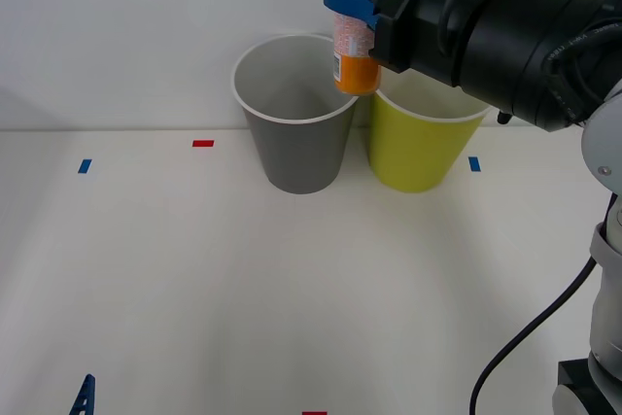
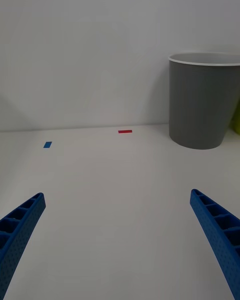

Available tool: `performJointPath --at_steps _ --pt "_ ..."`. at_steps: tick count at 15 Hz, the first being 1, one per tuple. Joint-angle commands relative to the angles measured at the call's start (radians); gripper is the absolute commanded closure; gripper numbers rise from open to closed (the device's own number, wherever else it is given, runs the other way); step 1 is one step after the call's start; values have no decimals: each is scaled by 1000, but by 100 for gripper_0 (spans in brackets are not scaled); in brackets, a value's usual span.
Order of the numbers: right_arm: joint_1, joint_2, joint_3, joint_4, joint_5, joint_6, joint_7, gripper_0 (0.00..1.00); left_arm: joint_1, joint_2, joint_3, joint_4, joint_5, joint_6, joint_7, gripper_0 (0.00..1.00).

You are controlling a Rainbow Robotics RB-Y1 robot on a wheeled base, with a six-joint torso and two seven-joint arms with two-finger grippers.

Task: Put cans in the gray bin and PET bottles in the light green bin.

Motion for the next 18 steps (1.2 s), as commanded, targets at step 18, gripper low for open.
performJointPath --at_steps 18 --pt "-262 -186 329 614 -24 -676 -32 100 0 0 0 0 0 0 0 0"
